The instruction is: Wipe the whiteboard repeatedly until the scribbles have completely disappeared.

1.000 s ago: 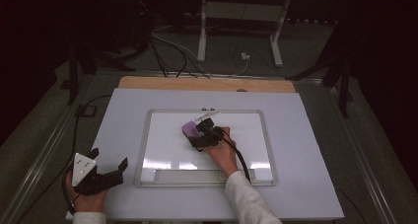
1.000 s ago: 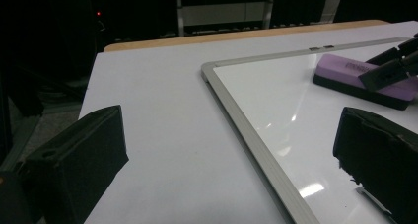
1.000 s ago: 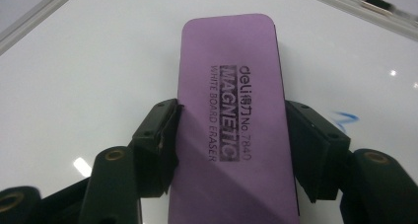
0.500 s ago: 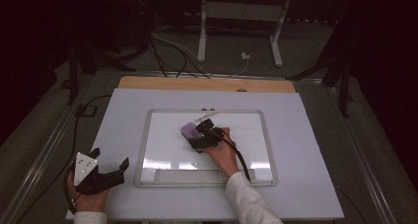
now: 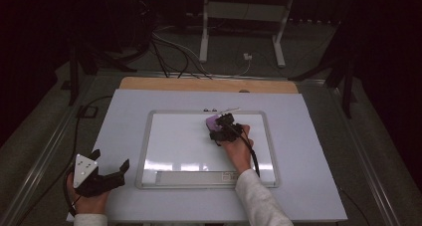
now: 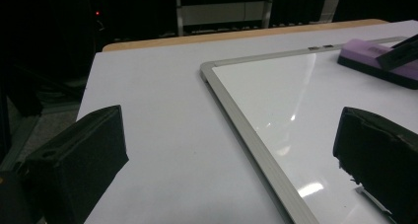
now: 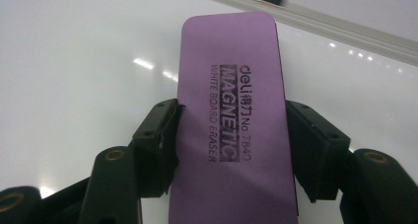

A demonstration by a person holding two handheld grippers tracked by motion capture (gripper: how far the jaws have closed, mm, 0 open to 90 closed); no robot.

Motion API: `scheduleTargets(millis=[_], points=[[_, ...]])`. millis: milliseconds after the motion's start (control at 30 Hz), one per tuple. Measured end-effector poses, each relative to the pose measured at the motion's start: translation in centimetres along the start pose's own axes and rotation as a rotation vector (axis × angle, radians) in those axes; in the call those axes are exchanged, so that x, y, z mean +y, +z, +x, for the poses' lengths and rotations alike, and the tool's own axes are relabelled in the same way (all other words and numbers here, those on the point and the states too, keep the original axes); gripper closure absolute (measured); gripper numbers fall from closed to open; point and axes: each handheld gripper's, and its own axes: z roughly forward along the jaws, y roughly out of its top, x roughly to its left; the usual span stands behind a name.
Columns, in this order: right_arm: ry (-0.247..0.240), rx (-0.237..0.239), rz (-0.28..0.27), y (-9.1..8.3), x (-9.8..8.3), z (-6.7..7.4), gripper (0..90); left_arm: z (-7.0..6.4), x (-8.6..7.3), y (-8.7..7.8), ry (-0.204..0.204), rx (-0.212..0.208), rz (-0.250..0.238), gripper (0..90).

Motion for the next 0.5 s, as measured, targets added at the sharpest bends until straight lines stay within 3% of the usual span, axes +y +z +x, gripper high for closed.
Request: scheduleTargets(millis=[133, 267, 300, 400, 500], points=[[0.033, -0.029, 0.002, -0.2, -0.2, -1.3, 41.2, -0.1, 0.0, 0.0, 0.001, -0.001, 0.001, 0.7], [0.038, -0.038, 0.001, -0.4, -0.3, -1.6, 41.2, -0.1, 0.0, 0.1, 0.001, -0.001, 0.003, 0.7], [0.034, -0.041, 0.001, -0.4, -0.3, -1.5, 41.2, -0.1, 0.0, 0.1, 0.001, -0.001, 0.003, 0.7], [-0.011, 0.017, 0.016, -0.3, -0.1, -0.5, 41.2, -0.2, 0.0, 0.2, 0.006, -0.003, 0.007, 0.7], [-0.060, 0.039, 0.020, -0.2, 0.0, 0.5, 41.2, -0.1, 0.0, 0.1, 0.007, -0.002, 0.006, 0.7]])
